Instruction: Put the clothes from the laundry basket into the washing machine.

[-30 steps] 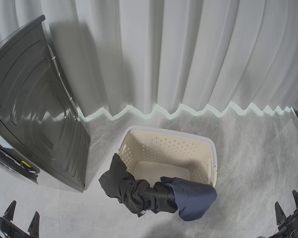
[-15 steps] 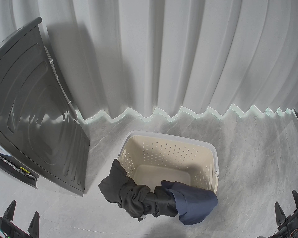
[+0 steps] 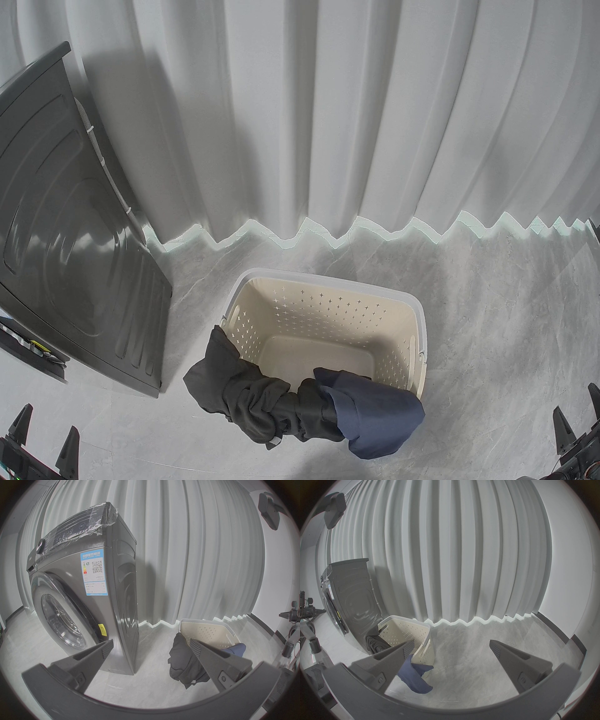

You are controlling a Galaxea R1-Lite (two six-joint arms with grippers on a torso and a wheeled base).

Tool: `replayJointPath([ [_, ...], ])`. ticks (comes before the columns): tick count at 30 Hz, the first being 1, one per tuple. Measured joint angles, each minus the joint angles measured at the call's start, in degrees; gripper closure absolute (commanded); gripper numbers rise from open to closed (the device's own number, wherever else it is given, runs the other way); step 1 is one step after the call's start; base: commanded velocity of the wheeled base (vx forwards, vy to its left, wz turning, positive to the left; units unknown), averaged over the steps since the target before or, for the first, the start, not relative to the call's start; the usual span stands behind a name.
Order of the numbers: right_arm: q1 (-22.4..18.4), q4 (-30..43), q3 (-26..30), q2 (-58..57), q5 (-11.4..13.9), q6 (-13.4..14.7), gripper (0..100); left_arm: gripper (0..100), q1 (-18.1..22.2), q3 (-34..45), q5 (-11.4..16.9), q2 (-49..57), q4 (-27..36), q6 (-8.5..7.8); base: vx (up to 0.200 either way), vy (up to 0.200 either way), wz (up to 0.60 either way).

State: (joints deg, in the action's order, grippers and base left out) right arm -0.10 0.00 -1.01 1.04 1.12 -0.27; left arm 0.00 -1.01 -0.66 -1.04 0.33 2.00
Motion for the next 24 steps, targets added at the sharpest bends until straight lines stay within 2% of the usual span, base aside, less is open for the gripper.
replayJointPath([
  [4, -0.01, 0.00, 0.00, 0.00, 0.00, 0.02, 0, 0, 0.00, 0.00, 0.00, 0.00, 0.00, 0.05, 0.200, 0.000, 0.00],
  [13, 0.00, 0.00, 0.00, 0.00, -0.01, 0.02, 0, 0, -0.02, 0.00, 0.00, 0.00, 0.00, 0.07, 0.000, 0.000, 0.00],
  [22, 0.00, 0.00, 0.00, 0.00, 0.00, 0.05, 0, 0, -0.02, 0.00, 0.00, 0.00, 0.02, 0.10, 0.200, 0.000, 0.00],
  [24, 0.00, 0.00, 0.00, 0.00, 0.00, 0.05, 0, 0, -0.02, 0.00, 0.00, 0.00, 0.02, 0.07, 0.000, 0.000, 0.00],
])
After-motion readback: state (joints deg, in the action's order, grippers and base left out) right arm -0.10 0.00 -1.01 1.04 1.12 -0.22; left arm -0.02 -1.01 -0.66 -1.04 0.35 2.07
